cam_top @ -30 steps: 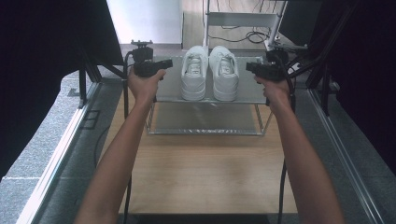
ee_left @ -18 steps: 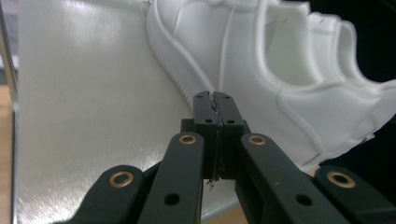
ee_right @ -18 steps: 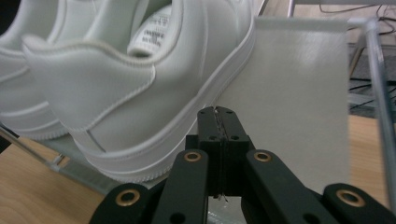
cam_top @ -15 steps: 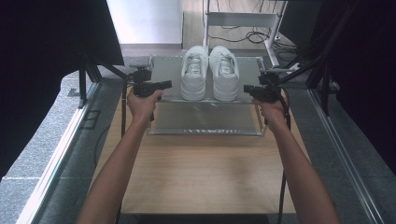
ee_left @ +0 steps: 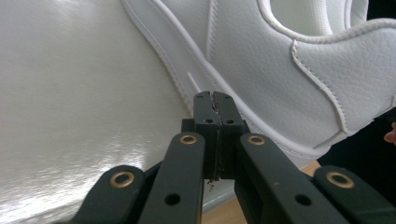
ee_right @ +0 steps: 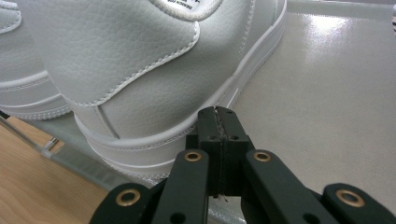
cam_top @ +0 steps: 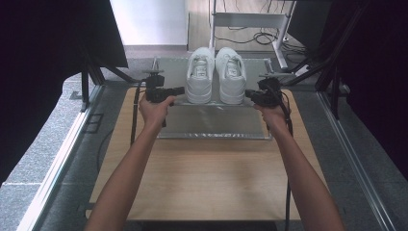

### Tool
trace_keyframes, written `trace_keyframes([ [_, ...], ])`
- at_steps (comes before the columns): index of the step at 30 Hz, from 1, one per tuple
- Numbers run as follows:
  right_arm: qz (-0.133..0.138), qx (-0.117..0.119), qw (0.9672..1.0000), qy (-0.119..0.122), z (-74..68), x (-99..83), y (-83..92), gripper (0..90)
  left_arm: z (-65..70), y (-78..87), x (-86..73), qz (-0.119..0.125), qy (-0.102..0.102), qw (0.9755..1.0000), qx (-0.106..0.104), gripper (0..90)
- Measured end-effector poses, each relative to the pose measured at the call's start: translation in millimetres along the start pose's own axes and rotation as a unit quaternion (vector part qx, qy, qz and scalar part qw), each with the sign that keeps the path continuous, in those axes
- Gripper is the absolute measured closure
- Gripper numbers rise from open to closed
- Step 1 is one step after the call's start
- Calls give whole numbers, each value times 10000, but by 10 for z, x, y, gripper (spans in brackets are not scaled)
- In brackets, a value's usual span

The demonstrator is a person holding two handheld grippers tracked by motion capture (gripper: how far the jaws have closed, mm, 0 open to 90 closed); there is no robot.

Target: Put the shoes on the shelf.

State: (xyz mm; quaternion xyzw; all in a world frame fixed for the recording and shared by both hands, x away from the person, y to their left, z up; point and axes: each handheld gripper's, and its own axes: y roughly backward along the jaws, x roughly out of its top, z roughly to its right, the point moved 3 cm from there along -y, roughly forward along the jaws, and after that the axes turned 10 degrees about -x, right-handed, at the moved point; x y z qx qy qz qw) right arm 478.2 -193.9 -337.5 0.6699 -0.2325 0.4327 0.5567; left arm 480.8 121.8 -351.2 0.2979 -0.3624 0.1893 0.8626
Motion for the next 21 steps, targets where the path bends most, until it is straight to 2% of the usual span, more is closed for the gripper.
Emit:
trace_keyframes([
  [3, 5, -66, 10000, 26, -16, 7, 2, 899, 13, -23, 7, 40, 35, 10000, 42, 899],
  [6, 16, -10, 10000, -25, -20, 14, -3, 899, 11, -21, 11, 42, 80, 10000, 27, 899],
  [9, 27, -25, 10000, -27, -30, 14, -6, 900, 31, -36, 12, 65, 90, 9999, 98, 899],
  [12, 4, 72, 9999, -75, -41, 13, -11, 900, 57, -78, 3, 54, 154, 9999, 22, 899],
  [14, -1, 131, 9999, -58, -95, 13, -20, 900, 93, -128, -5, 50, 161, 9999, -12, 899],
  [16, -8, 152, 9999, -57, -120, 15, -22, 900, 102, -140, -8, 44, 130, 9999, 52, 899],
  [18, 6, -16, 10000, 31, -160, 18, -23, 900, 115, -146, -10, 75, 83, 9999, 102, 899],
  [21, -19, 57, 10000, 43, -141, 15, -16, 899, 107, -132, -21, 67, 73, 9999, 45, 897],
])
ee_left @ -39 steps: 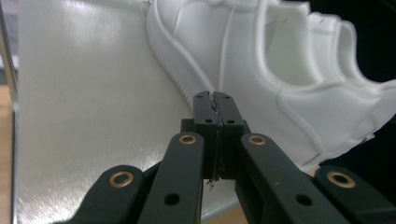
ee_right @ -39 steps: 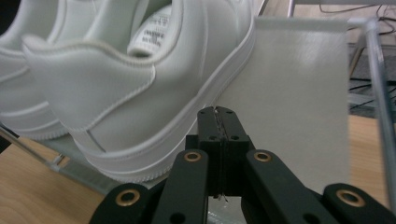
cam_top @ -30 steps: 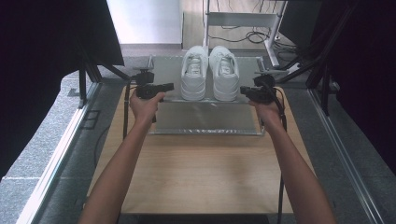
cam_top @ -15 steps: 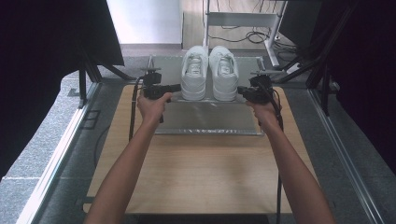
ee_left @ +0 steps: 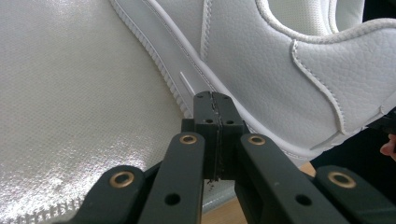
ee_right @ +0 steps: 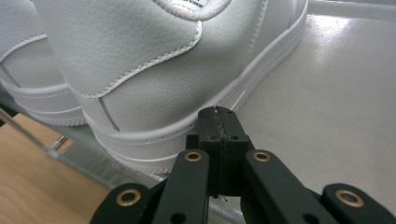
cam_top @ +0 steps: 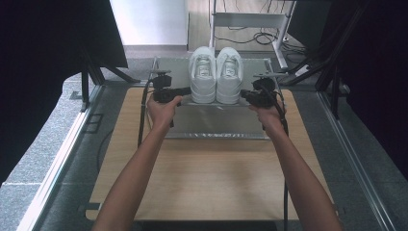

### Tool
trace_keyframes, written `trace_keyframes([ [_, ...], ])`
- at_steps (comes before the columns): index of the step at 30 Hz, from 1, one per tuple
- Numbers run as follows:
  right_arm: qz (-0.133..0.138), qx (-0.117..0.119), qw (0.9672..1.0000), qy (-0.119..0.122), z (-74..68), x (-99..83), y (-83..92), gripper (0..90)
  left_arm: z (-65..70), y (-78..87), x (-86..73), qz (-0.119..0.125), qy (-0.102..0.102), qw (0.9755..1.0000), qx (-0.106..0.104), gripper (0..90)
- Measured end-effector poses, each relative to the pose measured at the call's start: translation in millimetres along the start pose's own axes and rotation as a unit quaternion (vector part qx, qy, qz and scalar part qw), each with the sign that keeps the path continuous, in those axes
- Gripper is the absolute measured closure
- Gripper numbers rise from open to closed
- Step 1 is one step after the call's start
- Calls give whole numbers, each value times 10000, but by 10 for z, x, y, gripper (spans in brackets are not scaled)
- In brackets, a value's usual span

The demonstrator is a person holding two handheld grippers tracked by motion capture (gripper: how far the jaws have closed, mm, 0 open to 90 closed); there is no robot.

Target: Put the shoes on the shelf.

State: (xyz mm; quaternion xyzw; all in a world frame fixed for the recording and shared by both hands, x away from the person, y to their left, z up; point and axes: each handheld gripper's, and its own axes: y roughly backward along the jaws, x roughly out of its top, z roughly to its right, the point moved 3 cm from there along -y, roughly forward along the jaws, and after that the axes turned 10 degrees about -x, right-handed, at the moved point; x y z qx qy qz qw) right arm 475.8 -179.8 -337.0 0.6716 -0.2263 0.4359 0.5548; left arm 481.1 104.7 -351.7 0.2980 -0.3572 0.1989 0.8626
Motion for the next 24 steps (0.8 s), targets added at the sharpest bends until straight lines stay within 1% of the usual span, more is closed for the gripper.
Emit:
trace_keyframes([
  [2, 3, 21, 10000, -5, 5, -2, 1, 893, -2, 1, -7, 25, -23, 10000, 21, 879],
  [3, 45, -83, 9999, 51, 2, -9, 9, 822, -5, 4, -6, 34, -75, 9999, 98, 855],
  [4, 45, -83, 9999, 51, 2, -9, 9, 822, -5, 4, -6, 34, -75, 9999, 98, 817],
  [5, 76, -177, 9998, 99, 3, -13, 15, 771, -12, 9, -4, 21, -122, 9998, 159, 817],
  [6, 132, -115, 9998, 38, 24, -22, 40, 708, -28, 42, 4, 65, -235, 9996, 137, 723],
  [7, 132, -115, 9998, 38, 24, -22, 40, 708, -28, 42, 4, 65, -235, 9996, 137, 679],
  [8, 258, -20, 9997, -45, 45, -27, 84, 634, -36, 66, 8, 107, -261, 9995, 120, 636],
  [9, 328, 2, 9994, -108, 55, -30, 109, 583, -44, 117, 15, 172, -296, 9993, 138, 590],
  [10, 328, 2, 9994, -108, 55, -30, 109, 583, -44, 117, 15, 172, -296, 9993, 138, 551],
  [11, 400, 24, 9990, -208, 65, -34, 134, 541, -51, 139, 12, 204, -327, 9991, 167, 551],
  [12, 475, 156, 9980, -398, 80, -56, 170, 507, -57, 177, -5, 263, -327, 9989, 190, 506],
  [13, 475, 156, 9980, -398, 80, -56, 170, 507, -57, 177, -5, 263, -327, 9989, 190, 492],
  [14, 527, 255, 9973, -454, 78, -95, 196, 491, -52, 198, -17, 295, -340, 9989, 165, 480],
  [16, 567, 292, 9969, -463, 73, -118, 214, 489, -28, 242, -45, 340, -444, 9984, 112, 467],
  [19, 685, 358, 9962, -389, 64, -194, 285, 485, 18, 329, -103, 373, -620, 9974, 29, 427],
  [20, 776, 356, 9958, -334, 65, -247, 339, 485, 27, 353, -119, 398, -650, 9971, 20, 412],
  [21, 776, 356, 9958, -334, 65, -247, 339, 485, 37, 384, -144, 434, -670, 9968, -12, 412],
  [22, 849, 390, 9951, -333, 78, -304, 401, 485, 49, 444, -197, 448, -719, 9963, -101, 402],
  [23, 849, 390, 9951, -333, 78, -304, 401, 485, 49, 444, -197, 448, -719, 9963, -101, 399],
  [24, 904, 411, 9945, -323, 86, -336, 431, 485, 56, 475, -225, 461, -757, 9960, -126, 399],
])
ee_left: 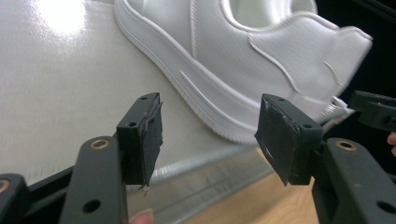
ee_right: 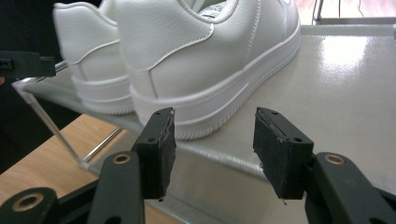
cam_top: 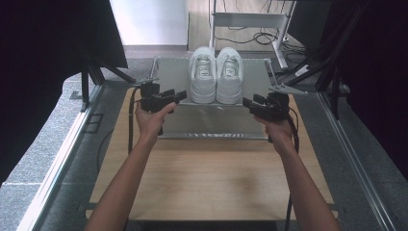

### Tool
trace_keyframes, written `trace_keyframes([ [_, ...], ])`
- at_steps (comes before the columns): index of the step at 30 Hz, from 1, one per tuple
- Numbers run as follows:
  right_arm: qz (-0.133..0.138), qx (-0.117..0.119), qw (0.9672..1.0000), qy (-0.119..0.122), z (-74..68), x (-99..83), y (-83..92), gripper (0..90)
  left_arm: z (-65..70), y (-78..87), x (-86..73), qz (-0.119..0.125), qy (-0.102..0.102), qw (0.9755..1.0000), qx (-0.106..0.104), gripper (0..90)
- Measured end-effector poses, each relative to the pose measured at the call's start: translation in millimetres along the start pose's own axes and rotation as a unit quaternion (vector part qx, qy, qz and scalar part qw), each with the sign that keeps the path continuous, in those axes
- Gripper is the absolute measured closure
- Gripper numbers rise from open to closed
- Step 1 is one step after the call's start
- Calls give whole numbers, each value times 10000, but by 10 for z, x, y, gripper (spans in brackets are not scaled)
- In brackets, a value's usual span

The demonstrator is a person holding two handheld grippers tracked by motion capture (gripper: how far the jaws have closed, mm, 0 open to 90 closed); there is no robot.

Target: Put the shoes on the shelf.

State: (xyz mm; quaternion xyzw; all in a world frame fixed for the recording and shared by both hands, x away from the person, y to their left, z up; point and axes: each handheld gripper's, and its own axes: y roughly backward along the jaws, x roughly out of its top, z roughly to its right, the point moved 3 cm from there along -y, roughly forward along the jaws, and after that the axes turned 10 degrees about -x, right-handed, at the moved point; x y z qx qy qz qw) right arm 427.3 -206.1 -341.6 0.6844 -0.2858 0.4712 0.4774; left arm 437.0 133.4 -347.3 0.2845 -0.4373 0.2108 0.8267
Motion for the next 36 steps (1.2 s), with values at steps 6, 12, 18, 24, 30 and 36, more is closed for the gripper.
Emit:
trace_keyframes([
  [6, 200, 112, 9997, -127, 89, -201, 215, 486, 13, 185, -244, -41, -77, 9998, -205, 379],
  [12, 232, 156, 9995, -168, 202, -496, 398, 485, 39, 375, -523, -69, -118, 9993, -350, 371],
  [18, 301, 304, 9989, -172, 290, -916, 520, 471, 32, 537, -795, -227, -177, 9986, -444, 355],
  [24, 36, 247, 9994, -237, 330, -1243, 493, 466, -15, 598, -1073, -447, -142, 9978, -470, 348],
  [30, -58, 285, 9993, -231, 306, -1335, 468, 447, -95, 582, -1215, -489, 7, 9979, -432, 340],
  [36, -81, 198, 9998, -60, 301, -1378, 516, 411, -119, 629, -1256, -517, -108, 9981, -302, 328],
])
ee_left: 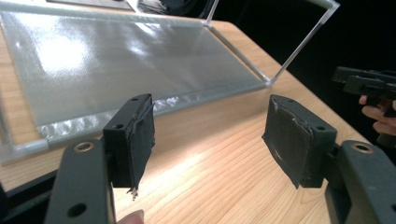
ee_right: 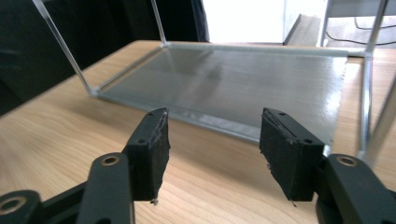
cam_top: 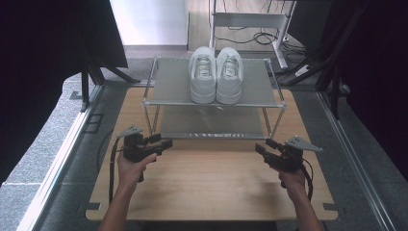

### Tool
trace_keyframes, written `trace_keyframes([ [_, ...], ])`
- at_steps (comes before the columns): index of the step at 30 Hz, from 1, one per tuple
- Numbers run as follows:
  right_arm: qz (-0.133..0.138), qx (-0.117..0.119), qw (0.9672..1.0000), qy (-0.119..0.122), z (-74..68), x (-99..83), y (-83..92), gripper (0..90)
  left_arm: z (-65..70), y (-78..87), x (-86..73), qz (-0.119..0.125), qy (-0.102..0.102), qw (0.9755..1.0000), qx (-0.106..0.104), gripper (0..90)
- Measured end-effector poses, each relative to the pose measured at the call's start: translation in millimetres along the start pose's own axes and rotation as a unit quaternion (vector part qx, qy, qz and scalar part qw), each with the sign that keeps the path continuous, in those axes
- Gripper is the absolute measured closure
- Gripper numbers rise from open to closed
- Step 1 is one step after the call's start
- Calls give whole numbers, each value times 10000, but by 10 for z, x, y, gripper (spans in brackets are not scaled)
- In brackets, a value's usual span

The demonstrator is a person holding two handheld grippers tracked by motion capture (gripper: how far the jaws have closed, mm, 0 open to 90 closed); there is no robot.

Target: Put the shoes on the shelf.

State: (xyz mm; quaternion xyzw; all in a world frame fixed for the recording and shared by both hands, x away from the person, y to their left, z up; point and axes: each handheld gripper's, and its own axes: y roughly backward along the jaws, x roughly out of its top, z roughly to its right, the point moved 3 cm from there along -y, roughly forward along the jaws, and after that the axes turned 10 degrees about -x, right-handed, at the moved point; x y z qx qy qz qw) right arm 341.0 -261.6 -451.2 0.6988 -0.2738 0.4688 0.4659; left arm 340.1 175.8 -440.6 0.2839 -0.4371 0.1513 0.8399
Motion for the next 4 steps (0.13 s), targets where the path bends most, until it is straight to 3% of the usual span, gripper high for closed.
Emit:
trace_keyframes([
  [4, -261, -134, 9995, 62, 50, -122, -9, 396, -30, -11, -69, -52, 101, 9999, 26, 320],
])
